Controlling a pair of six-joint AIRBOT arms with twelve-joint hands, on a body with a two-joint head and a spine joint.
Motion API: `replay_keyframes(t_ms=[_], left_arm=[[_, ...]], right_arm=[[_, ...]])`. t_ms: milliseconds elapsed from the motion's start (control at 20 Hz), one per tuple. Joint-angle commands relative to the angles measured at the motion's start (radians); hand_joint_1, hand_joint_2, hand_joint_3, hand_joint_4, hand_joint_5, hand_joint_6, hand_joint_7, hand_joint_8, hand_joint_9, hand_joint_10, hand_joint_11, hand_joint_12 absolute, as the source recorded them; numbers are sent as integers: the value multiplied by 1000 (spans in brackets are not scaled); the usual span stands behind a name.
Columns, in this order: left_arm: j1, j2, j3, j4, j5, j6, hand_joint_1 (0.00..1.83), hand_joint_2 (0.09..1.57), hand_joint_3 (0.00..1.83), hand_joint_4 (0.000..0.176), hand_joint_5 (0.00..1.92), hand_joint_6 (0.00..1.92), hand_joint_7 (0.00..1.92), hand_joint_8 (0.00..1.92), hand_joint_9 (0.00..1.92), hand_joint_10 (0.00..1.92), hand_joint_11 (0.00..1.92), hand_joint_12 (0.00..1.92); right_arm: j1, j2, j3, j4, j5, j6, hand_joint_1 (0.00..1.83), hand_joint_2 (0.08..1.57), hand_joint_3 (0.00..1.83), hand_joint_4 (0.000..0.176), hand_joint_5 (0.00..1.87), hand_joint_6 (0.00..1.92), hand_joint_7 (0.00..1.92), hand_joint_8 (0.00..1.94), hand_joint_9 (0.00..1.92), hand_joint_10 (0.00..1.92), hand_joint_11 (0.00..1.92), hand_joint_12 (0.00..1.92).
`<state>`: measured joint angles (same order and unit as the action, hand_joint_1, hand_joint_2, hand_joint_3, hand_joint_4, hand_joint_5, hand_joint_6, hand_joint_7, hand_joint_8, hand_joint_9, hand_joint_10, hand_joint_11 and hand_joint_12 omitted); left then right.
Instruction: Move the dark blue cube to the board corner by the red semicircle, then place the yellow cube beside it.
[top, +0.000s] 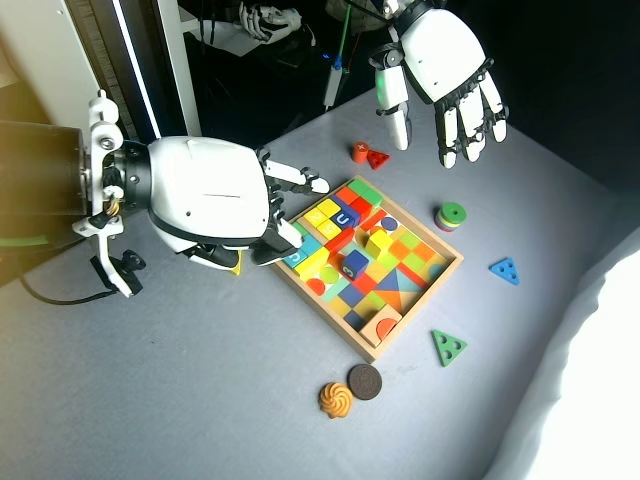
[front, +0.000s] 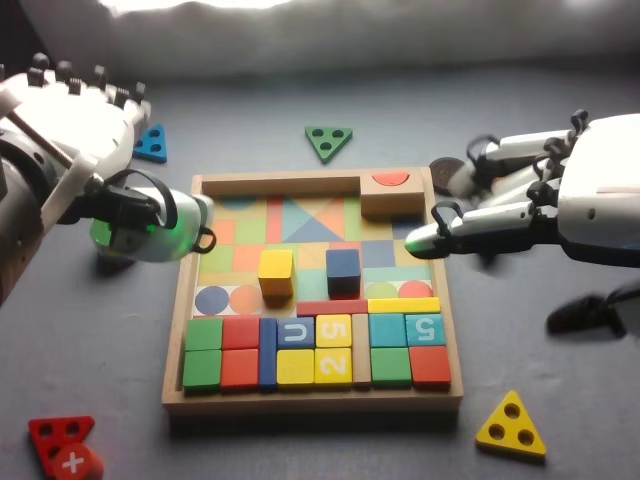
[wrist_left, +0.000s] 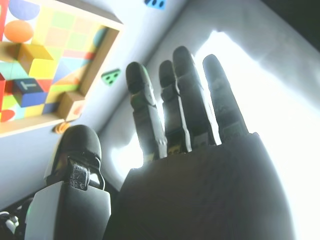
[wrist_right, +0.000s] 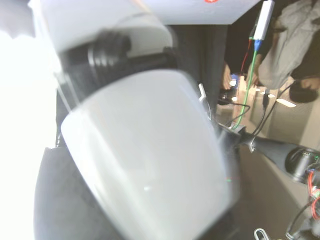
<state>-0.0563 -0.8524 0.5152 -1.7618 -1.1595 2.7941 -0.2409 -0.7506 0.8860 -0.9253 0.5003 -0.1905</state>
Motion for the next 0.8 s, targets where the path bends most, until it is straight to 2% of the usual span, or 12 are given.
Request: replay_keyframes(t_ms=[0,450,750], left_arm=[[-10,7,2,85,-22,2,0,1235,24,0,0,0,0,0,0,0,0,0],[-11,7,2,79,-22,2,0,1240,15,0,3,1,0,0,0,0,0,0],[-18,6,1,65,-25,1,37,1258,12,0,66,15,28,5,0,0,0,0]], right_arm=[[11,10,-1,33,75,4,0,1170,15,0,272,4,259,1,242,8,6,581],[49,-48,56,-16,-8,2,0,1173,5,0,286,6,292,8,276,12,22,599],[130,-89,62,-43,-40,3,0,1180,5,0,287,5,281,3,266,4,28,599]])
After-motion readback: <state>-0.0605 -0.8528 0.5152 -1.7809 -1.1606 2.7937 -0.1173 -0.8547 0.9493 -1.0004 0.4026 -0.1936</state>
